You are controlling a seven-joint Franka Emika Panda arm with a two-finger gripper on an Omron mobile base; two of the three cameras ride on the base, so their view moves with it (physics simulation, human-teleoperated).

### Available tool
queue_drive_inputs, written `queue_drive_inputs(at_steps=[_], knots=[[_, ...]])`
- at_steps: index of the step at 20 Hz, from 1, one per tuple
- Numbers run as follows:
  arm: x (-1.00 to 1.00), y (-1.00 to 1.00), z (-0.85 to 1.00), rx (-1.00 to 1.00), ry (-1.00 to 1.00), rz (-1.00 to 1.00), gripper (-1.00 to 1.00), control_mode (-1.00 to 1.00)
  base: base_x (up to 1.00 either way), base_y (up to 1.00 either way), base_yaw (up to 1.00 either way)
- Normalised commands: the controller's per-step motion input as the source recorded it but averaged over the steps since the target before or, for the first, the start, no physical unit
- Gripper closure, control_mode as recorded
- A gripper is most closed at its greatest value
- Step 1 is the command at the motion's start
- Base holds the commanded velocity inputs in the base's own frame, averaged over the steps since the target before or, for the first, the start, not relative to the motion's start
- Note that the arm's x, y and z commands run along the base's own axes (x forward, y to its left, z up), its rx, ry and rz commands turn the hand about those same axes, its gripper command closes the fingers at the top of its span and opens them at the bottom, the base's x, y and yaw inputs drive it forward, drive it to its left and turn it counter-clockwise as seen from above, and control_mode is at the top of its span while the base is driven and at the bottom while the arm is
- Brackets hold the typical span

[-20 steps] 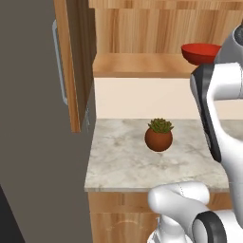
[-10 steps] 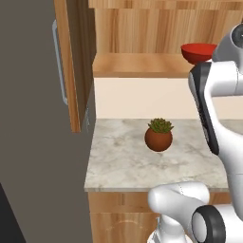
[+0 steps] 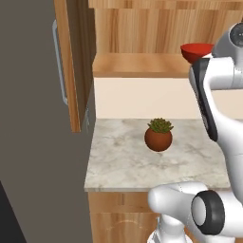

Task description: Move the bowls from the cabinet to the plates on the dining table.

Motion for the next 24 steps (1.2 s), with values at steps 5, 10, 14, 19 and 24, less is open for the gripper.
queue_drive_inputs(at_steps=[5,10,14,19,24], knots=[[0.22,-0.01,0.02,0.00,0.04,0.00,-1.00,-1.00,0.00,0.00,0.00],[0.34,-0.25,-0.16,0.04,0.19,0.01,-1.00,-1.00,0.00,0.00,0.00],[0.27,-0.27,0.02,0.00,0.04,0.03,-1.00,-1.00,0.00,0.00,0.00],[0.12,-0.10,0.01,0.00,0.00,0.03,-1.00,-1.00,0.00,0.00,0.00],[0.13,0.00,-0.24,0.00,-0.01,0.02,-1.00,-1.00,0.00,0.00,0.00]])
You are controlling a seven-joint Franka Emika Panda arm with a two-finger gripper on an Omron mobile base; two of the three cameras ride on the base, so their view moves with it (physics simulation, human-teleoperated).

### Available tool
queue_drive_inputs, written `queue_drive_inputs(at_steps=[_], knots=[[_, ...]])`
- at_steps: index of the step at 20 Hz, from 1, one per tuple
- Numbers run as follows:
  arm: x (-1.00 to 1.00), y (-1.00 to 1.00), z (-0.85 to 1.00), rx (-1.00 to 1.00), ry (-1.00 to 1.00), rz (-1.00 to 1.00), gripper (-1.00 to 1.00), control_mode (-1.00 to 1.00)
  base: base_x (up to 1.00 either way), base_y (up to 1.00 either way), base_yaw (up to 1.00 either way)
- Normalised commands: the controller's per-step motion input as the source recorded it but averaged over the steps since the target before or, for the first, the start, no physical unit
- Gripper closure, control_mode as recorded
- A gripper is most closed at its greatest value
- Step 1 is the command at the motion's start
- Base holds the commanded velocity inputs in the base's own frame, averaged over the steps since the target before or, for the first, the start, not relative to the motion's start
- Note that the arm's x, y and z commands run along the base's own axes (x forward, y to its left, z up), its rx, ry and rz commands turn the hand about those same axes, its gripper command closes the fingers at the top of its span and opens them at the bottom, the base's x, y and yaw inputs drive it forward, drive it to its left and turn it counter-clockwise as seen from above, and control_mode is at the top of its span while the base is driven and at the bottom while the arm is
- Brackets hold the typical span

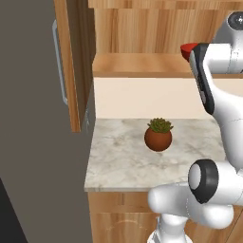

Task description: Move the bowls from the cabinet to the plates on the dining table.

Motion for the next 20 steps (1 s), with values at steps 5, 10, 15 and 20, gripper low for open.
queue_drive_inputs(at_steps=[5,10,15,20], knots=[[0.18,0.00,-0.09,-0.04,-0.08,0.01,-1.00,-1.00,0.00,0.00,0.00],[0.30,-0.02,0.00,-0.01,0.00,0.02,-1.00,-1.00,0.00,0.00,0.00],[0.34,-0.22,0.08,0.00,0.02,0.01,-1.00,-1.00,0.00,0.00,0.00],[0.32,-0.21,0.08,0.00,0.01,0.00,-1.00,-1.00,0.00,0.00,0.00]])
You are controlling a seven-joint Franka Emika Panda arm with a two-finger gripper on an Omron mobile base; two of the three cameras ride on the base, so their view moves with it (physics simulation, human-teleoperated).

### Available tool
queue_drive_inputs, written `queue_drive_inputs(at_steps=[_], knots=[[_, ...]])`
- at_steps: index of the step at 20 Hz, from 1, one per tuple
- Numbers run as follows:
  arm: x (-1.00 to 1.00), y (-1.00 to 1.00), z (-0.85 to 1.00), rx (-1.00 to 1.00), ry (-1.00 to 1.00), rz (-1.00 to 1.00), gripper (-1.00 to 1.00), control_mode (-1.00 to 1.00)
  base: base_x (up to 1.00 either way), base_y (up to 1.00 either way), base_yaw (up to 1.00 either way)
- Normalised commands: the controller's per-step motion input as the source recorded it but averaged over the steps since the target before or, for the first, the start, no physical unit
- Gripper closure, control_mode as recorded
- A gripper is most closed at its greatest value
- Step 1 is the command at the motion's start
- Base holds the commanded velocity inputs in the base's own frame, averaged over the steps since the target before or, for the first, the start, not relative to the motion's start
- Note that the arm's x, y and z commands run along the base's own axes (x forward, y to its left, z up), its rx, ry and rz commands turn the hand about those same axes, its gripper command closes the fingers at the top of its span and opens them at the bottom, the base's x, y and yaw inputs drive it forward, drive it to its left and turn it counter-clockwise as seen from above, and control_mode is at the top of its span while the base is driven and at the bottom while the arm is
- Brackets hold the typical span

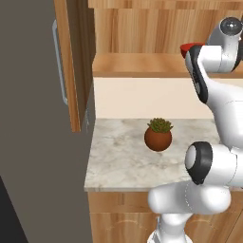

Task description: Move the bowls from the cabinet to the plates on the dining table.

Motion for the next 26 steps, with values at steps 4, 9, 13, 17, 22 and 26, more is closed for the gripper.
queue_drive_inputs(at_steps=[4,9,13,17,22,26], knots=[[0.36,-0.12,0.00,0.00,0.04,0.00,-1.00,-1.00,0.00,0.00,0.00],[0.25,-0.04,-0.06,0.00,0.05,0.00,-1.00,-1.00,0.00,0.00,0.00],[0.24,-0.04,-0.14,0.00,0.05,0.00,-1.00,-1.00,0.00,0.00,0.00],[0.13,-0.01,-0.12,0.00,0.02,0.00,-1.00,-1.00,0.00,0.00,0.00],[0.15,-0.11,-0.23,0.00,0.01,0.00,-1.00,-1.00,0.00,0.00,0.00],[0.14,-0.16,-0.17,0.00,0.02,0.00,-1.00,-1.00,0.00,0.00,0.00]])
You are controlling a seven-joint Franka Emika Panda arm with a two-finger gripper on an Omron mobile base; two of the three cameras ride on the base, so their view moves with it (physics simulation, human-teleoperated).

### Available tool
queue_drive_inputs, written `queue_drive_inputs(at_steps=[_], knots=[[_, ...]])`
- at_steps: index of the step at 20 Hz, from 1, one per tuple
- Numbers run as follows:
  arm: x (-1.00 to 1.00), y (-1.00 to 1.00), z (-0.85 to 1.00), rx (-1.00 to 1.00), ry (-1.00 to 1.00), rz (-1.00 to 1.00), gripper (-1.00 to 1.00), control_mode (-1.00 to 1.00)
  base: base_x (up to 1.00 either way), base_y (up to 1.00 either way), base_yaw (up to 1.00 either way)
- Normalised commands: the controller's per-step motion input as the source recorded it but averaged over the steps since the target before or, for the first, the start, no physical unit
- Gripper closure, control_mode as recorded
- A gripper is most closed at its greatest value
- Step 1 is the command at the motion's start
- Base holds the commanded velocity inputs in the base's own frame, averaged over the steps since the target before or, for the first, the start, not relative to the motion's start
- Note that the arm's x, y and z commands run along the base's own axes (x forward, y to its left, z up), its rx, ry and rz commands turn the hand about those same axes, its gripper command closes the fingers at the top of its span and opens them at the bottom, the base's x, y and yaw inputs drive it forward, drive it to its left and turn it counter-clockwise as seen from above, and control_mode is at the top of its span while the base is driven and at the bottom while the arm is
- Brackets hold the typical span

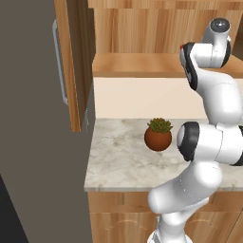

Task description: Move the bowls from the cabinet to the plates on the dining table.

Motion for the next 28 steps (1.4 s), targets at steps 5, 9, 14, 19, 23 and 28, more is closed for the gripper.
queue_drive_inputs(at_steps=[5,9,14,19,23,28], knots=[[0.00,0.00,0.00,0.00,0.00,0.00,1.00,-1.00,0.00,0.00,0.00],[0.00,0.00,0.00,0.00,0.00,0.00,1.00,-1.00,0.00,0.00,0.00],[0.00,0.01,0.00,0.00,0.00,0.00,1.00,-1.00,0.00,0.00,0.00],[-0.19,0.14,0.02,-0.01,-0.03,0.01,1.00,-1.00,0.00,0.00,0.00],[-0.54,0.37,0.10,-0.06,-0.10,0.02,1.00,-1.00,0.00,0.00,0.00],[-0.74,0.45,0.02,-0.07,-0.13,0.06,1.00,-1.00,0.00,0.00,0.00]])
